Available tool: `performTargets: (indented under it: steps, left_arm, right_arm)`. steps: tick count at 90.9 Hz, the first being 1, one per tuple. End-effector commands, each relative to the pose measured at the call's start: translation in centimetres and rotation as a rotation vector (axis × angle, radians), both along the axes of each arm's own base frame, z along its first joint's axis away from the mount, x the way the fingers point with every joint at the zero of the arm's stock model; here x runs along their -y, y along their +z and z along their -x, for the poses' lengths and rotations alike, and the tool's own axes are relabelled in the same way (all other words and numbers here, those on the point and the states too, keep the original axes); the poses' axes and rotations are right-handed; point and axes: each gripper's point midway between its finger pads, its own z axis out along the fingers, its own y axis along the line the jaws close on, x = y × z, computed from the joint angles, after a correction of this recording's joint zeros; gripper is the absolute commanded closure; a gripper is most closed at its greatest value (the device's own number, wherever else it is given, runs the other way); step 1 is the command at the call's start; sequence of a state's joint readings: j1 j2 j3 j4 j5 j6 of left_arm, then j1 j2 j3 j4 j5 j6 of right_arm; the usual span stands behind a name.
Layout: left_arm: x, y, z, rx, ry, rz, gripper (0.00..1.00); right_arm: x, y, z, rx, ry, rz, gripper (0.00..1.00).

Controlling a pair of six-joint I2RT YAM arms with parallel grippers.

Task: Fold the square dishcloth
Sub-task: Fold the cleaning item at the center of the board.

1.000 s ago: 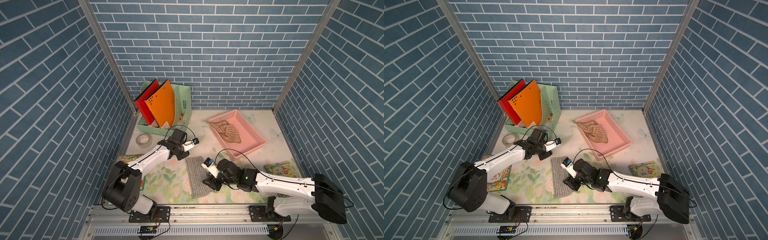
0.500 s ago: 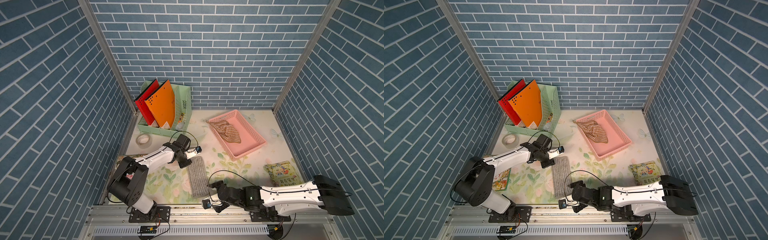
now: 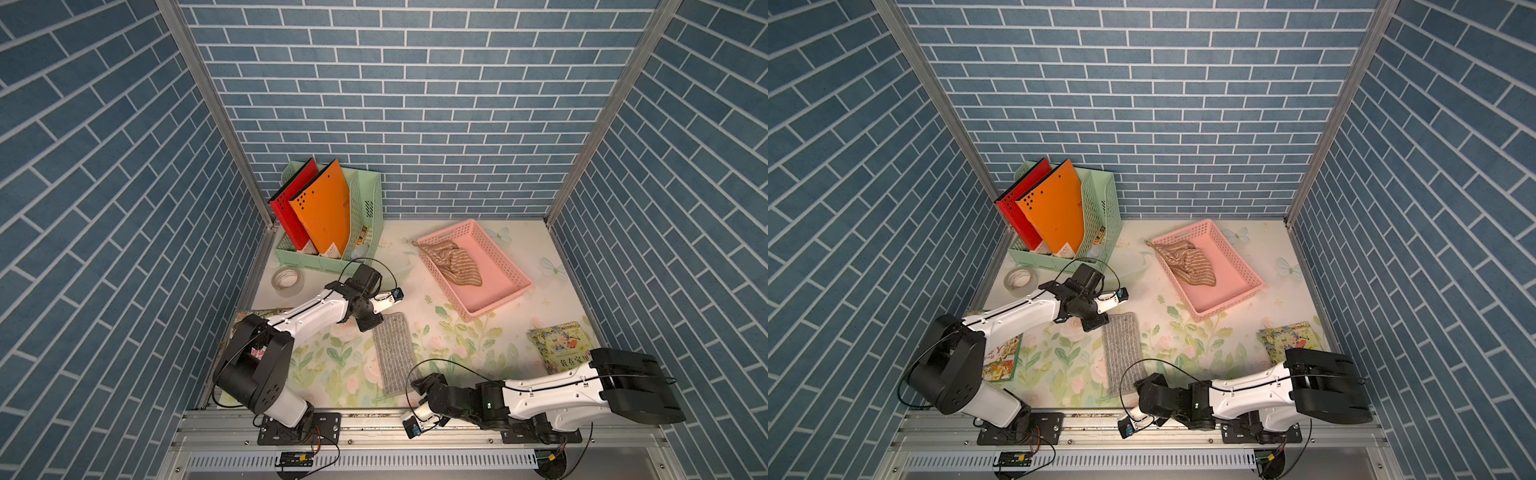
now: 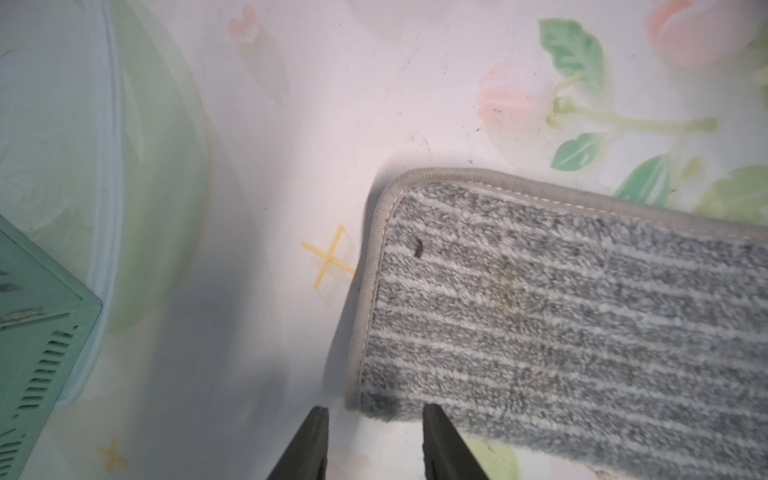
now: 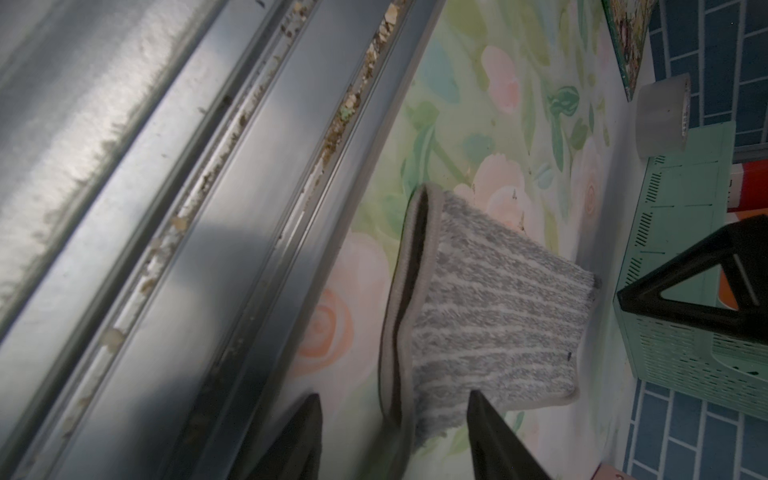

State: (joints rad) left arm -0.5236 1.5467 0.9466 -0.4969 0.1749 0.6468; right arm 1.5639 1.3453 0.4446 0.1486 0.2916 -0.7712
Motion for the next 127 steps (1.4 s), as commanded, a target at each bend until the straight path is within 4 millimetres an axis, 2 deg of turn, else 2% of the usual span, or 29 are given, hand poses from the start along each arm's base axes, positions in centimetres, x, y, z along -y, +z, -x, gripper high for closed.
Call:
performTargets:
  steps: [1,12,27,36,44,54,66,72,88,100,113,127]
  left_arm:
    - [-0.1,1.1,0.0,0.010,-0.005,-0.006,0.57]
    - [-0.1,1.6,-0.1,0.024,-0.003,-0.005,0.57]
    - [-0.3,2.1,0.0,0.035,-0.016,-0.005,0.57]
    - [-0.2,2.6,0.1,0.040,-0.025,-0.001,0.57]
    - [0.0,2.9,-0.1,0.046,-0.025,0.007,0.57]
    - [0.0,3.1,-0.3,0.052,-0.024,0.006,0.57]
    - [-0.1,3.0,-0.1,0.050,-0.027,0.004,0.57]
    - [0.0,3.1,0.0,0.047,-0.031,0.007,0.56]
    - [1.3,3.5,0.7,0.019,-0.037,0.078,0.56]
    - [1.8,1.4,1.7,-0.012,-0.052,0.075,0.56]
    - [1.5,-0.9,2.3,-0.036,-0.055,0.060,0.57]
    - [1.4,-2.1,2.7,-0.039,-0.067,0.061,0.57]
  right_arm:
    - [-0.5,0.2,-0.8,0.003,-0.016,-0.036,0.50]
    - [-0.8,-0.2,-1.4,-0.029,-0.033,-0.023,0.56]
    - [-0.4,-1.3,-1.3,-0.065,-0.030,0.032,0.57]
    - [0.2,-2.2,-1.2,-0.075,-0.028,0.083,0.53]
    - [0.5,-2.8,-1.4,-0.071,-0.036,0.107,0.56]
    - [0.6,-3.5,-1.7,-0.061,-0.041,0.128,0.67]
    - [0.0,-3.4,-1.9,-0.078,-0.064,0.130,0.91]
    - [-0.1,-3.3,-1.9,-0.081,-0.075,0.130,0.99]
    - [-1.2,-1.2,-1.7,-0.119,-0.092,0.059,1.00]
    - [-2.5,1.0,-1.6,-0.190,-0.113,-0.015,1.00]
    - [-3.3,2.7,-2.0,-0.283,-0.161,-0.076,1.00]
    - [-4.1,4.6,-2.9,-0.388,-0.223,-0.149,1.00]
